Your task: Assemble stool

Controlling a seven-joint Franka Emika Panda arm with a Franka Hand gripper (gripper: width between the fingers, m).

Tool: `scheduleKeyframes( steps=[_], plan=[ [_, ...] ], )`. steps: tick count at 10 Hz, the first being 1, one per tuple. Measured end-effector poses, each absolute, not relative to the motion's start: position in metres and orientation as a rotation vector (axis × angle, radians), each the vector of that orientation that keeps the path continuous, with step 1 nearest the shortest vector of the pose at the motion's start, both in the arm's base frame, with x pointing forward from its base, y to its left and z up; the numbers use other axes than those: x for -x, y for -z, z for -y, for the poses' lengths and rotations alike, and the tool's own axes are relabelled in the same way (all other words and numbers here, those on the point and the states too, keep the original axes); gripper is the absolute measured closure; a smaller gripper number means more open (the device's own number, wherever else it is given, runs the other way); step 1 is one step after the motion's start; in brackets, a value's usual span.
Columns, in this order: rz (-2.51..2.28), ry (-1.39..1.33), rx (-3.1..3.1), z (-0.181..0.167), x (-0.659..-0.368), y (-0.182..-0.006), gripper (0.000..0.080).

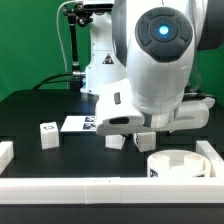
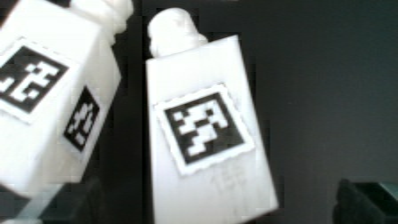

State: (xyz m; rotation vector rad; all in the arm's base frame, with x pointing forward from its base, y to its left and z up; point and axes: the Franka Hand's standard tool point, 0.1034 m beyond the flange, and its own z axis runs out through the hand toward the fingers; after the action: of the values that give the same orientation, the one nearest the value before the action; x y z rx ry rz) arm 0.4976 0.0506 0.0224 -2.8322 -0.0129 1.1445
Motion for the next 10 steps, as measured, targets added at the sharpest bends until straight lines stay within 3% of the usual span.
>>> scheduleKeyframes(
  steps=[5, 10],
  plan=[
    [0.040, -1.148, 2.815, -0.049, -0.495, -0.019, 0.0150],
    [0.084, -1.555, 2.590, -0.048, -0.483, -0.014, 0.0150]
  ],
)
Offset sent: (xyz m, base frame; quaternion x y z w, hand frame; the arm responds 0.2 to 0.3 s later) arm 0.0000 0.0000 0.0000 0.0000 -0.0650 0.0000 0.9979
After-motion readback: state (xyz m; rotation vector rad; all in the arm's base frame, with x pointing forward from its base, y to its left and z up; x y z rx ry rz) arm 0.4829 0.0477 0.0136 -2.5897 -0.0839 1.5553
